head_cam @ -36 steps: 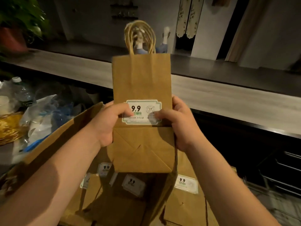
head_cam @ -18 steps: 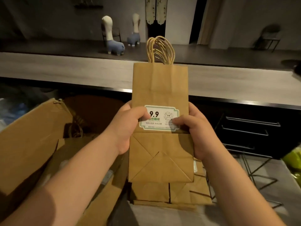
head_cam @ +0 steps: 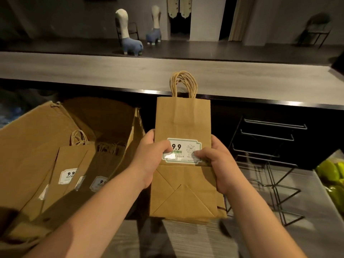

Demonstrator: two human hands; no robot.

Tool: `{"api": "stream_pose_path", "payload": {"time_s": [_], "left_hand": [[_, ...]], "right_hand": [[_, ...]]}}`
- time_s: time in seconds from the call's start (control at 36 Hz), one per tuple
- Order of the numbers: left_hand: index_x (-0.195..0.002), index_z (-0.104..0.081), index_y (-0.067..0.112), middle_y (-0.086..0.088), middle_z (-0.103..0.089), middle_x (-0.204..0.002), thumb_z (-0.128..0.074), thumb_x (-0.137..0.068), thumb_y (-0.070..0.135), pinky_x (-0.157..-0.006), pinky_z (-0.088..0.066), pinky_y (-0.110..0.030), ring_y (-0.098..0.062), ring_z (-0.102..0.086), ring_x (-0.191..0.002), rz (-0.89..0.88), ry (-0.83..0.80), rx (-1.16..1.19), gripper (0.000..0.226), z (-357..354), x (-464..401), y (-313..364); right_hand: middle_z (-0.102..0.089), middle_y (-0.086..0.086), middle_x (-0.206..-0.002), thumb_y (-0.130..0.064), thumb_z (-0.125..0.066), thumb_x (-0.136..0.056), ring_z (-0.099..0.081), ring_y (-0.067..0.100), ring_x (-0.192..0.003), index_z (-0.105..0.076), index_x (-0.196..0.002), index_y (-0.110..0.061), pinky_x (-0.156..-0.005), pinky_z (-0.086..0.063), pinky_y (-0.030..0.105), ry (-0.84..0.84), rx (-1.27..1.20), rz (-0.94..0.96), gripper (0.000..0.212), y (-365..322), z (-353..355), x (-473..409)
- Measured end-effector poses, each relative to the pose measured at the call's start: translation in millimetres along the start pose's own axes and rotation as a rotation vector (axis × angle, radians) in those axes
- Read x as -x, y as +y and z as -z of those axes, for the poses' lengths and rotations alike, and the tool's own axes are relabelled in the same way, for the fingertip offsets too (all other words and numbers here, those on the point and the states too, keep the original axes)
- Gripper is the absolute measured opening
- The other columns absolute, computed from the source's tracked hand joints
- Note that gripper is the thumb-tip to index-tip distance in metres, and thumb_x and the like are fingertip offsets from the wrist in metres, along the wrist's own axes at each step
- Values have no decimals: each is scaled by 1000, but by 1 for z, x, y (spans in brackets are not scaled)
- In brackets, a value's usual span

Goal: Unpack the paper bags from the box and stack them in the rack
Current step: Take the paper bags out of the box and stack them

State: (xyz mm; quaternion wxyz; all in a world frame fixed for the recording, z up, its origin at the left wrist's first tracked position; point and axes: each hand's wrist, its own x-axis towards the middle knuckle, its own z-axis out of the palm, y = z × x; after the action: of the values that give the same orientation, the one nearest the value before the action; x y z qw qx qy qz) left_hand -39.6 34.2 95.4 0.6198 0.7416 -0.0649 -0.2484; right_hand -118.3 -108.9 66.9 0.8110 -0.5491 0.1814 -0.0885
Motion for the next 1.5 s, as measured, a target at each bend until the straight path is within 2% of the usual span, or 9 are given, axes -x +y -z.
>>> {"api": "stream_pose_path", "payload": {"time_s": [0.19, 0.33, 0.5, 0.61, 0.72, 0.89, 1.08, 1.28, 1.5], "left_hand": [[-138, -39, 43, 4, -64, -123, -57, -82, 21, -98, -50, -49, -17, -64, -107, 91, -52, -59, 62, 0, -2, -49], [-138, -41, 35, 0, -70, -108, -55, -89, 16, -86, -57, -46, -18, -70, -94, 205, -37, -81, 54, 4, -2, -87], [-112, -55, 25, -5, -70, -101, -58, -89, 6, -87, -55, -43, -24, -67, -94, 321, 39, -48, 30, 8, -6, -111], [-133, -51, 22, -4, -69, -109, -64, -81, 17, -84, -56, -43, -23, -67, -96, 292, 102, -75, 54, 11, -27, -117], [-131, -53, 21, 1, -66, -112, -56, -90, 9, -84, -55, -38, -19, -63, -97, 211, 195, -131, 43, 9, -51, -109], [-147, -29, 22, -4, -53, -133, -51, -93, 4, -79, -45, -30, -23, -55, -107, 190, 310, -371, 60, 1, -77, -106], [-154, -17, 17, -10, -43, -143, -49, -94, 4, -99, -46, -36, -30, -49, -127, 219, 322, -578, 70, -2, -87, -121], [-154, -15, 15, -13, -47, -136, -51, -91, 3, -95, -52, -42, -33, -53, -120, 221, 345, -652, 75, -3, -93, -130], [-153, -16, 15, -12, -36, -147, -56, -90, 2, -103, -43, -40, -33, -42, -132, 215, 362, -685, 76, -2, -91, -135]], "right_hand": [[-72, 15, -96, 10, -52, -86, -70, 27, -77, -57, -107, -12, -57, -55, 32, 83, 75, -39, 31, 36, 5, 8], [-71, 10, -88, 10, -52, -86, -68, 27, -71, -55, -100, -26, -53, -52, 30, 112, 103, -130, 39, 72, 4, 14], [-62, 12, -92, 3, -54, -87, -63, 27, -77, -47, -105, -12, -58, -49, 32, 150, 198, -292, 25, 98, 3, 2], [-61, 8, -101, -4, -55, -90, -61, 24, -83, -40, -115, -22, -61, -45, 29, 144, 314, -264, 34, 93, -2, -14], [-59, 9, -102, -14, -57, -90, -56, 20, -72, -37, -125, -18, -52, -38, 25, 173, 469, -238, 41, 93, -10, -45], [-50, 3, -120, -15, -56, -93, -51, 21, -104, -34, -139, -9, -86, -42, 29, 157, 714, -204, 51, 96, -18, -72], [-56, 10, -126, -27, -61, -89, -56, 30, -113, -44, -125, -7, -90, -50, 36, 143, 1118, -192, 44, 105, -20, -76], [-44, 11, -128, -22, -61, -91, -54, 31, -112, -43, -126, -5, -85, -44, 33, 135, 1181, -194, 43, 109, -21, -78], [-45, 14, -126, -23, -62, -89, -51, 32, -115, -45, -127, -3, -94, -46, 37, 112, 1271, -181, 46, 115, -26, -77]]}}
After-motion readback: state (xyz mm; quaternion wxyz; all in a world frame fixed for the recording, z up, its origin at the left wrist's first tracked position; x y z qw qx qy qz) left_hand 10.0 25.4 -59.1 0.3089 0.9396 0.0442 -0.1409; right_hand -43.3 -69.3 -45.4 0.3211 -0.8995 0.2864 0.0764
